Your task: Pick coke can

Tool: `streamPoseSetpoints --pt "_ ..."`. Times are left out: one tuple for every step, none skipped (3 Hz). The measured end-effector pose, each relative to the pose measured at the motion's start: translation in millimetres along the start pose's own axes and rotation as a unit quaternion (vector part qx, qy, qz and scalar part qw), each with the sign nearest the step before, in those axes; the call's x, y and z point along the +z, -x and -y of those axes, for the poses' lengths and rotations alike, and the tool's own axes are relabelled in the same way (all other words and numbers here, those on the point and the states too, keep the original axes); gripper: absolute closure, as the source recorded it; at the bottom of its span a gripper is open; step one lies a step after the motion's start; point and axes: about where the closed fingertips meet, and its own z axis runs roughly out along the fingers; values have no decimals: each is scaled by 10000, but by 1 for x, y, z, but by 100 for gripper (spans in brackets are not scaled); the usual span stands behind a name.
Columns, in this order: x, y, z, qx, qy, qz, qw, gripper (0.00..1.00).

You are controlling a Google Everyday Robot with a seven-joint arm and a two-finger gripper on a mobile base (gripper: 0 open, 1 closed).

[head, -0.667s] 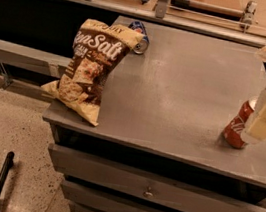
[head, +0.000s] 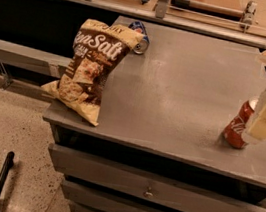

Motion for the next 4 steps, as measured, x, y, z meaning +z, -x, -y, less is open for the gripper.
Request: streamPoseSetpoints --pt "8 -27 11 294 21 -186 9994 0" --pt "9 -58 22 649 -27 -412 9970 0" --pt "11 -60 24 687 -14 -431 9967 0" --pt "15 -65 29 786 16 -480 9958 0"
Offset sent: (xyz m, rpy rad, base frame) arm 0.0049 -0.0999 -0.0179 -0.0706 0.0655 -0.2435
